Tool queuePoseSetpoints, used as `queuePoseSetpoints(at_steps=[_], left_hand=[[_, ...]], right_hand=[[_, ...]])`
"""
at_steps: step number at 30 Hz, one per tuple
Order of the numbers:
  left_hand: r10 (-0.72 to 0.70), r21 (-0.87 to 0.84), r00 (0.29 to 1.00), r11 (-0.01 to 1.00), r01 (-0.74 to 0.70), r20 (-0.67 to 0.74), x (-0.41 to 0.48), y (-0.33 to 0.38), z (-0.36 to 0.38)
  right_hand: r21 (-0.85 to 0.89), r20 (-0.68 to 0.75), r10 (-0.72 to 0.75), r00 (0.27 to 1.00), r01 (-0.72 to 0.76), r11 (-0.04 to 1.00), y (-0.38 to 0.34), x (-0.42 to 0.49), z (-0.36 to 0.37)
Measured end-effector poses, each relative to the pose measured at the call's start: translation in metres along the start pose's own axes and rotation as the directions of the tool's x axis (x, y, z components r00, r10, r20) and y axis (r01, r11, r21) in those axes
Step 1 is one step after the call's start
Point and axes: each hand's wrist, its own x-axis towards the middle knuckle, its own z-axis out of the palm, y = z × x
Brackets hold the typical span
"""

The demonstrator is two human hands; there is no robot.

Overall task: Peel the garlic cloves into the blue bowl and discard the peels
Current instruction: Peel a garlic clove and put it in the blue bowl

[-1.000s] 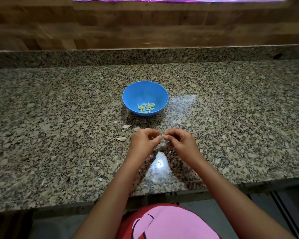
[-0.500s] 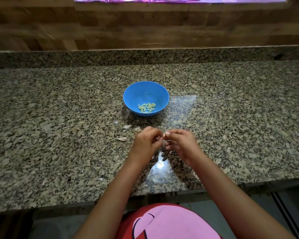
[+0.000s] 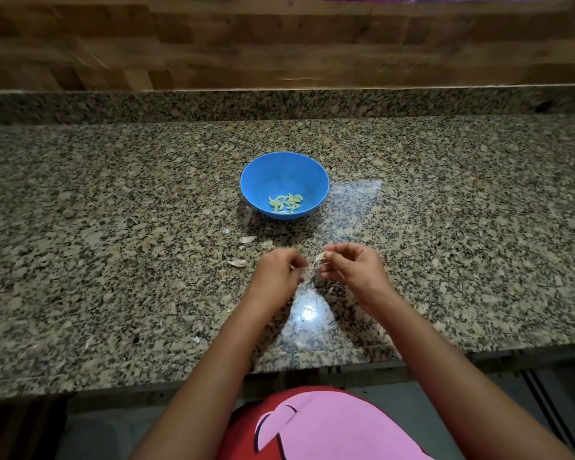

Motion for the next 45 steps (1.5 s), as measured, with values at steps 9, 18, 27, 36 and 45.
queuePoseSetpoints(at_steps=[9,18,27,36,45], left_hand=[[-0.156,-0.42,0.986,0.893,0.162,0.049,0.006,0.003,0.005],[-0.153,-0.395,0.981,0.914,0.095,-0.117,0.007,0.002,0.009],[-0.275,-0.754,0.957,0.61,0.245,0.089,0.011,0.002,0.007],[-0.263,-0.429,0.964,0.869,0.247,0.021,0.012,-0.008,-0.001],[-0.245,-0.184,0.969,0.951,0.248,0.038,0.011,-0.001,0.007]], right_hand=[[-0.05,0.015,-0.053,0.998,0.054,0.997,-0.002,-0.001,0.005],[-0.311,0.047,-0.097,0.994,0.107,0.944,-0.01,0.0,0.005],[-0.032,-0.021,-0.171,0.985,0.171,0.985,-0.004,-0.006,0.016],[0.313,0.036,0.131,0.991,-0.136,0.94,-0.008,0.001,0.016],[-0.145,-0.207,0.01,0.978,-0.041,0.989,-0.002,0.031,0.001]])
